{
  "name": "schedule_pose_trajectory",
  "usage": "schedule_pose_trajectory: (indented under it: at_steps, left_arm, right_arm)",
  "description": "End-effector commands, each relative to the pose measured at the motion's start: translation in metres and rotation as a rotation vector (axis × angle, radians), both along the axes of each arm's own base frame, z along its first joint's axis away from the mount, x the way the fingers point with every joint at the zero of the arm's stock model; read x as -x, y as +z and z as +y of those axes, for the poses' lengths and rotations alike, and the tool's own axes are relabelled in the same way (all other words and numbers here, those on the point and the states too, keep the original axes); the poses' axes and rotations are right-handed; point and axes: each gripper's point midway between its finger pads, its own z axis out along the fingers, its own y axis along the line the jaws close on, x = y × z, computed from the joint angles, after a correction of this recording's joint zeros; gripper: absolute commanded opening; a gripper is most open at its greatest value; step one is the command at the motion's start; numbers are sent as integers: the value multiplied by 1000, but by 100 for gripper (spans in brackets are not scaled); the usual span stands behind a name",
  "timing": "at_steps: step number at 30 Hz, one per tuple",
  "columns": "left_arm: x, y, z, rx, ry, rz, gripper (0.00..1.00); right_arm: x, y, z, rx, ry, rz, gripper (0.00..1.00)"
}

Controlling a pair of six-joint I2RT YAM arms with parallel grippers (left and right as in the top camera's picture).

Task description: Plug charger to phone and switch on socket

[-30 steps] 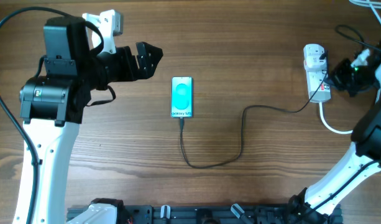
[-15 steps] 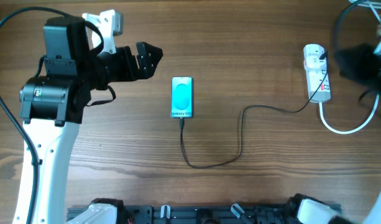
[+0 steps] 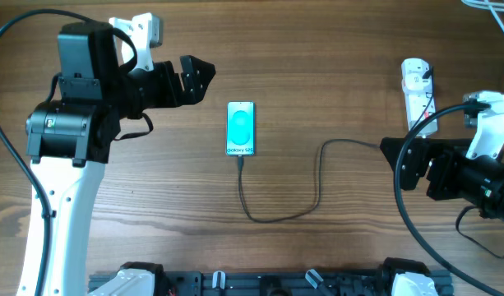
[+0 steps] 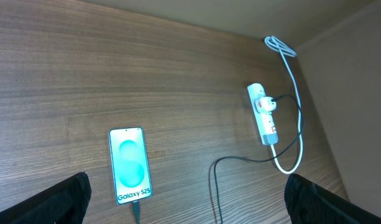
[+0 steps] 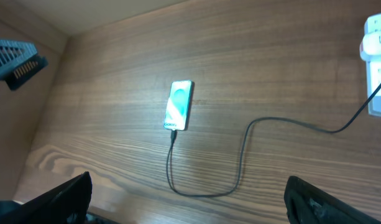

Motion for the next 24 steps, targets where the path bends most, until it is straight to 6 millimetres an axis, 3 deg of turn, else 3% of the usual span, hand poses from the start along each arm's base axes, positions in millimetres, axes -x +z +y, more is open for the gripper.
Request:
schedule_pose_trajectory:
  at_steps: [1, 7, 12, 18, 24]
  left_arm:
    - [-2, -2, 2, -8, 4, 0, 100]
    - [-2, -2, 2, -8, 4, -1, 100]
    - [-2, -2, 2, -8, 4, -1, 100]
    - [-2, -2, 2, -8, 4, -1, 100]
    - [-2, -2, 2, -8, 4, -1, 100]
  right_arm:
    - [0, -7, -2, -10, -27, 49, 100]
    - [1, -21, -11, 31, -65, 106, 100]
    - [-10, -22, -17, 56, -82, 67, 100]
    - [-18, -11, -15, 134, -79, -224, 100]
    - [-14, -35, -29, 206, -168, -465, 100]
